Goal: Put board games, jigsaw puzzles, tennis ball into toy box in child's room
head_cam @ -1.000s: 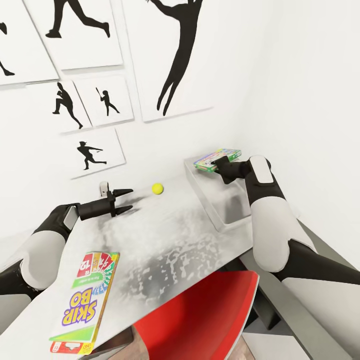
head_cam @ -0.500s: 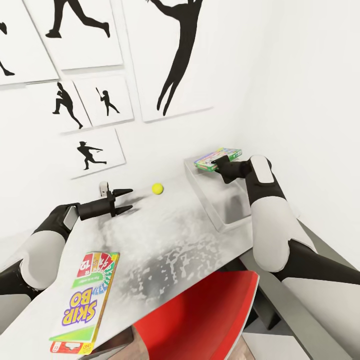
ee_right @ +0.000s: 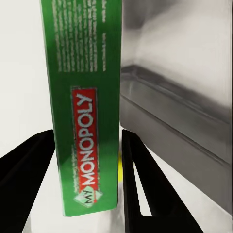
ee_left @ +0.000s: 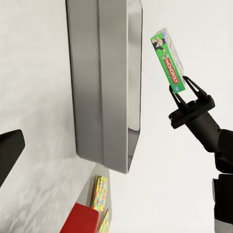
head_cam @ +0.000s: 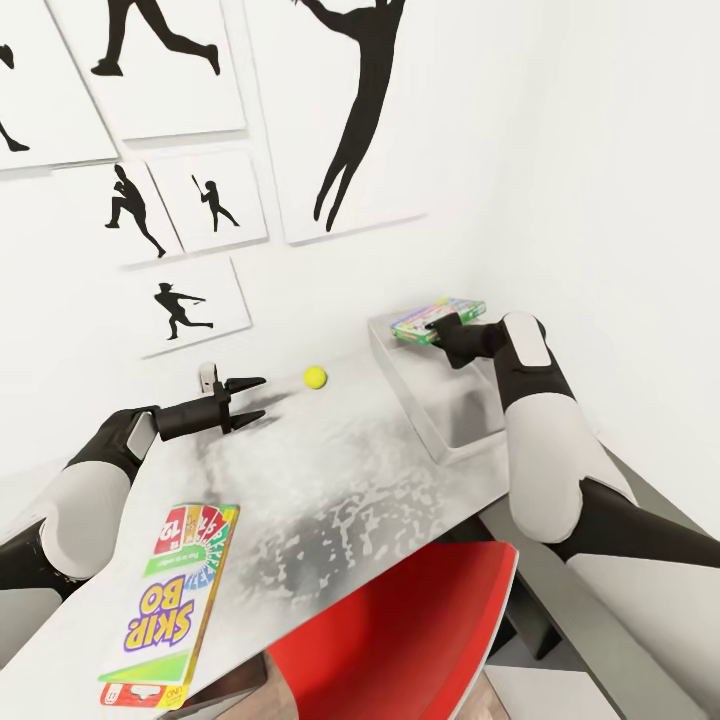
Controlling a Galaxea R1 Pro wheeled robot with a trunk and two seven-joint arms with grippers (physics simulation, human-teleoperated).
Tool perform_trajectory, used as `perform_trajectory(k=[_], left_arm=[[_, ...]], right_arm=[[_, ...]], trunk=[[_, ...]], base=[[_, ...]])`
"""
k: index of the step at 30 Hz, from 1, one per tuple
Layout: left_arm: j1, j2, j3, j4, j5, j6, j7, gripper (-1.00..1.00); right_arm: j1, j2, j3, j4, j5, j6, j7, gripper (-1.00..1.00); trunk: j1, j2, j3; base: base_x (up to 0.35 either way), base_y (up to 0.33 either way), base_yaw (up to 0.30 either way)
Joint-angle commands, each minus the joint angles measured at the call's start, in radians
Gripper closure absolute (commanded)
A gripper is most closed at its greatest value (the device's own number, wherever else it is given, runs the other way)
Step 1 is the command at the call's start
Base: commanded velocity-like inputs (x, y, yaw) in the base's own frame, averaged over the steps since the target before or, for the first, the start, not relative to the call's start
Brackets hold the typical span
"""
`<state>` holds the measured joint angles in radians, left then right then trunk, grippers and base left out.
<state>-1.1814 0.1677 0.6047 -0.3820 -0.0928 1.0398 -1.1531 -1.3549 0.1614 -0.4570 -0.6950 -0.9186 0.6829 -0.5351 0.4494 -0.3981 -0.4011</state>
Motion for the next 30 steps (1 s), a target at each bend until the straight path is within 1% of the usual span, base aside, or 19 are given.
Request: perform_trajectory(k=[1,17,18,19,24,30], left_arm=[[-0.001,0.000,0.007,0.000,-0.010,0.007,-0.007,-1.00],[-0.001,-0.001,0.007,0.000,-0.010,0.007,-0.007,-1.00],[-0.001,-0.001,0.007,0.000,-0.010,0.007,-0.007,-1.00],[-0.001,0.000,0.007,0.000,-0.010,0.007,-0.007,-1.00],[-0.001,0.000,0.007,0.000,-0.010,0.007,-0.007,-1.00],[-0.001,0.000,0.007,0.000,-0.010,0.007,-0.007,-1.00]], right_arm=[[-0.001,0.000,-0.004,0.001,-0.013,0.000,-0.011,1.00],[-0.003,-0.003,-0.005,0.019,-0.013,0.000,-0.011,1.00],[-0.003,-0.004,-0.005,0.024,-0.013,0.000,-0.011,-1.00],[-0.004,-0.009,-0.005,0.040,-0.013,0.000,-0.010,-1.00],[-0.004,-0.017,-0.006,0.056,-0.013,0.000,-0.010,-1.00],[-0.004,-0.019,-0.006,0.058,-0.013,0.000,-0.009,-1.00]], trunk=[[0.001,-0.002,-0.002],[0.001,-0.002,-0.002],[0.001,-0.002,-0.002],[0.001,-0.002,-0.002],[0.001,-0.002,-0.002],[0.001,-0.002,-0.002]], base=[[0.000,0.000,0.000],[0.000,0.000,0.000],[0.000,0.000,0.000],[0.000,0.000,0.000],[0.000,0.000,0.000],[0.000,0.000,0.000]])
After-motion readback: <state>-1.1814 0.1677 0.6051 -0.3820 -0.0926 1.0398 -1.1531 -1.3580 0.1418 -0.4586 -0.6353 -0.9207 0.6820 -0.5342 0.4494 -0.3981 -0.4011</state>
